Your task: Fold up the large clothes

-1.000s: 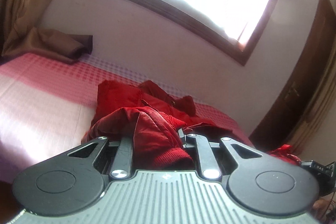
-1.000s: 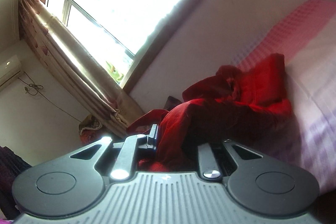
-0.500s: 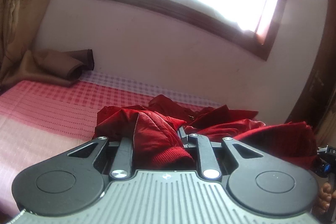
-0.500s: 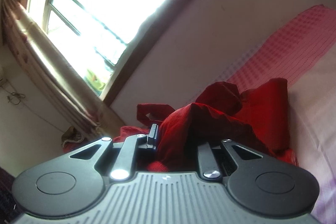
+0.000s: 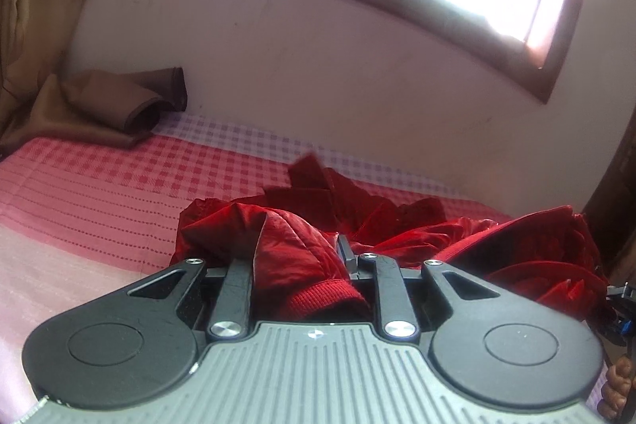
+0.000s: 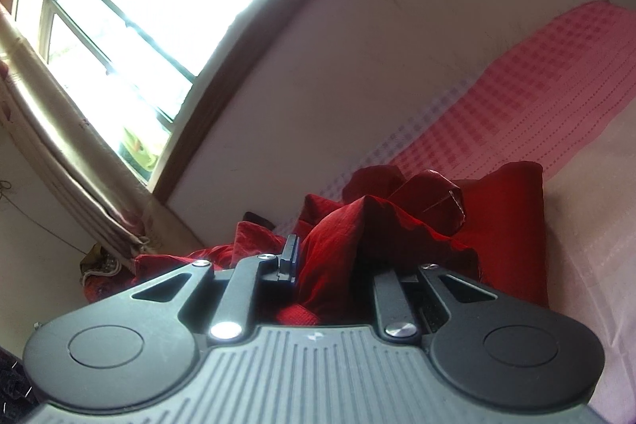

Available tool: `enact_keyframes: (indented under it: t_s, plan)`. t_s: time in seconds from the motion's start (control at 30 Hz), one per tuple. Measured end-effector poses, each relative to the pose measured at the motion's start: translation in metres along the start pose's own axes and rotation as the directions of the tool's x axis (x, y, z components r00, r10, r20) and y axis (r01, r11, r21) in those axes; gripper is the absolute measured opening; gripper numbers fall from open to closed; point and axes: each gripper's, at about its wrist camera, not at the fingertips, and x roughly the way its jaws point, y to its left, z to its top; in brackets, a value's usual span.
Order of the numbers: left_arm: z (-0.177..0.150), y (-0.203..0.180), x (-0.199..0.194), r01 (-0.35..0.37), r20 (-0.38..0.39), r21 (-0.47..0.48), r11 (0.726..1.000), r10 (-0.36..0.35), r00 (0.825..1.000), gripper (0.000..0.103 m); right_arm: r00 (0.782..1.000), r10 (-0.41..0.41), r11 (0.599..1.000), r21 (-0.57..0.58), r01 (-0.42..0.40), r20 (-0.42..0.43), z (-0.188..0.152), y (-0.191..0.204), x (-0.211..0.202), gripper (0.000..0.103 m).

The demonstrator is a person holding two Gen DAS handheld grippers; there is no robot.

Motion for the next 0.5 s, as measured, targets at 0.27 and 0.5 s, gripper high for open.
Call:
enact_keyframes:
  t_s: [0.27, 0.5]
  plan:
    - [0.001, 0.003, 0.033, -0.039, -0.042, -0.01, 0.999, 0.038, 0.998, 0.026, 0.999, -0.031, 0.999, 0.035, 0.032, -0.017, 0.003, -0.016, 0.025, 0.017]
    - [0.0, 0.006, 0.05, -0.062, -0.063, -0.018, 0.998, 0.061, 0.996, 0.029, 0.998, -0.053, 0.996, 0.064, 0.055, -0.029, 0.006, -0.031, 0.042, 0.017]
